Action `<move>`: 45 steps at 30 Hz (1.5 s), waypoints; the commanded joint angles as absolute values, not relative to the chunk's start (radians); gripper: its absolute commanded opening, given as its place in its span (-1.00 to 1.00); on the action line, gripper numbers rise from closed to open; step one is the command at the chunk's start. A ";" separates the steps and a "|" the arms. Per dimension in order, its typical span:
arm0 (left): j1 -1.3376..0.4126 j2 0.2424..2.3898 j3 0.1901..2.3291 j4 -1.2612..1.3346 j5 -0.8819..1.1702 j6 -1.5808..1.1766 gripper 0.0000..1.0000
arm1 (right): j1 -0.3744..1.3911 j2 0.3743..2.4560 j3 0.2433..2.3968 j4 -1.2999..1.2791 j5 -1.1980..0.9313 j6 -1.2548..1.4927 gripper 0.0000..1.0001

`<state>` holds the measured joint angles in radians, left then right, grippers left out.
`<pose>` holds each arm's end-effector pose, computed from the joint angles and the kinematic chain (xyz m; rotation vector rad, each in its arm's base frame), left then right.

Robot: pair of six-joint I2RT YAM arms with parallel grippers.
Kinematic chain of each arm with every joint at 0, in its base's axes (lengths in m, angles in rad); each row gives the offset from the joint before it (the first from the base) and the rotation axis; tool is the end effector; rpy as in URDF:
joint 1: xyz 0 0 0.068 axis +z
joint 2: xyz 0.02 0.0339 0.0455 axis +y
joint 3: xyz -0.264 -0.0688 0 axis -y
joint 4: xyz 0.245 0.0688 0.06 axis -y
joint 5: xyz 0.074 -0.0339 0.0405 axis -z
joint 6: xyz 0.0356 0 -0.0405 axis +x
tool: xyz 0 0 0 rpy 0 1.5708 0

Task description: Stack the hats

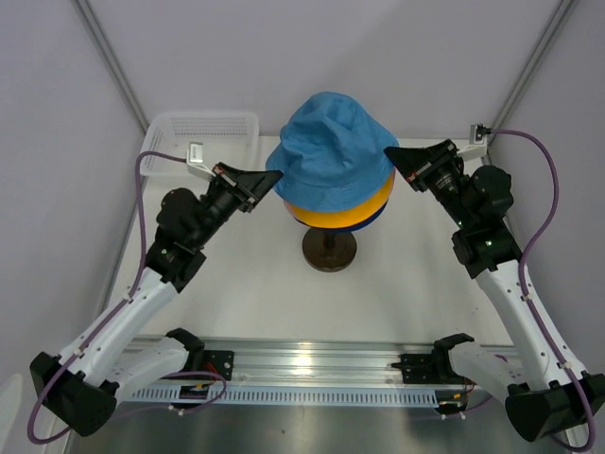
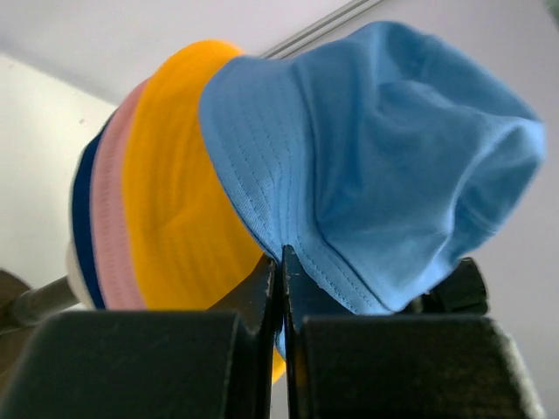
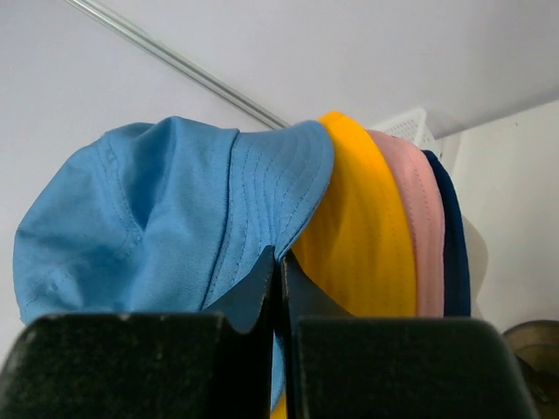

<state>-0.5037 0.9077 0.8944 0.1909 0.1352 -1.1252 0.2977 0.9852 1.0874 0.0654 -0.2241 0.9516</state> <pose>0.1823 -0.1060 0.3976 -0.3551 1.5165 -1.4220 0.2069 0.0718 0.4363 0.2932 1.4880 1.1776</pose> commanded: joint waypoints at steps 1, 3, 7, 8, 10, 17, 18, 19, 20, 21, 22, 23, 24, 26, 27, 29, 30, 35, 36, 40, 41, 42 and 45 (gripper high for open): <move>-0.499 0.966 0.888 0.169 0.144 -1.104 -0.99 | 0.264 1.002 1.112 -0.015 -0.238 0.945 -1.00; -0.499 0.982 0.887 0.157 0.130 -1.100 -0.99 | 0.255 0.997 1.111 -0.060 -0.241 0.930 -1.00; -0.500 0.967 0.832 0.156 0.124 -1.094 -0.99 | 0.241 0.982 1.100 -0.106 -0.270 0.901 -1.00; -0.500 0.954 0.804 0.170 0.130 -1.077 -0.99 | 0.241 0.976 1.095 -0.120 -0.278 0.890 -1.00; -0.499 0.916 0.764 0.213 0.136 -1.048 -0.99 | 0.238 0.956 1.079 -0.126 -0.299 0.856 -1.00; -0.502 0.873 0.753 0.196 0.173 -0.855 -0.99 | 0.236 0.928 1.049 -0.124 -0.333 0.778 -1.00; -0.502 0.879 0.762 0.189 0.169 -0.841 -0.99 | 0.235 0.933 1.046 -0.130 -0.318 0.770 -1.00; -0.502 0.888 0.765 0.181 0.167 -0.827 -0.99 | 0.236 0.939 1.042 -0.130 -0.313 0.758 -1.00; -0.502 0.909 0.773 0.178 0.170 -0.799 -0.99 | 0.235 0.952 1.031 -0.129 -0.311 0.750 -1.00; -0.500 0.922 0.776 0.172 0.170 -0.793 -0.99 | 0.235 0.963 1.026 -0.130 -0.311 0.746 -1.00; -0.502 0.934 0.773 0.178 0.178 -0.785 -0.99 | 0.233 0.971 1.022 -0.133 -0.314 0.742 -1.00; -0.503 0.957 0.775 0.181 0.182 -0.770 -0.99 | 0.235 0.991 1.013 -0.130 -0.319 0.738 -1.00; -0.503 0.969 0.775 0.181 0.183 -0.767 -0.99 | 0.233 0.999 1.006 -0.129 -0.327 0.736 -1.00; -0.505 0.989 0.782 0.187 0.180 -0.738 -0.99 | 0.233 1.015 0.997 -0.112 -0.334 0.729 -1.00; -0.508 1.006 0.785 0.187 0.172 -0.729 -0.99 | 0.233 1.029 0.993 -0.109 -0.336 0.727 -1.00; -0.514 1.025 0.793 0.181 0.146 -0.706 -0.99 | 0.233 1.040 0.989 -0.106 -0.330 0.713 -1.00; -0.514 1.044 0.798 0.164 0.140 -0.706 -0.99 | 0.233 1.051 0.989 -0.106 -0.328 0.709 -1.00; -0.517 1.075 0.764 0.170 0.159 -0.698 -0.99 | 0.233 1.063 0.988 -0.146 -0.311 0.670 -1.00; -0.517 1.077 0.762 0.178 0.169 -0.690 -0.99 | 0.232 1.060 0.986 -0.164 -0.314 0.658 -1.00; -0.517 1.068 0.762 0.164 0.202 -0.629 -0.99 | 0.232 1.048 0.989 -0.216 -0.313 0.612 -1.00; -0.517 1.065 0.759 0.163 0.207 -0.617 -0.99 | 0.232 1.045 0.986 -0.219 -0.325 0.597 -1.00; -0.517 1.060 0.762 0.160 0.209 -0.603 -0.99 | 0.232 1.042 0.982 -0.213 -0.337 0.580 -1.00; -0.517 1.040 0.761 0.156 0.196 -0.552 -0.98 | 0.230 1.035 0.947 -0.146 -0.397 0.509 -1.00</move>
<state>-0.5152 1.0187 0.8089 0.3443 0.2012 -0.6907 0.2466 1.0065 1.0290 0.0410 -0.3786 0.6670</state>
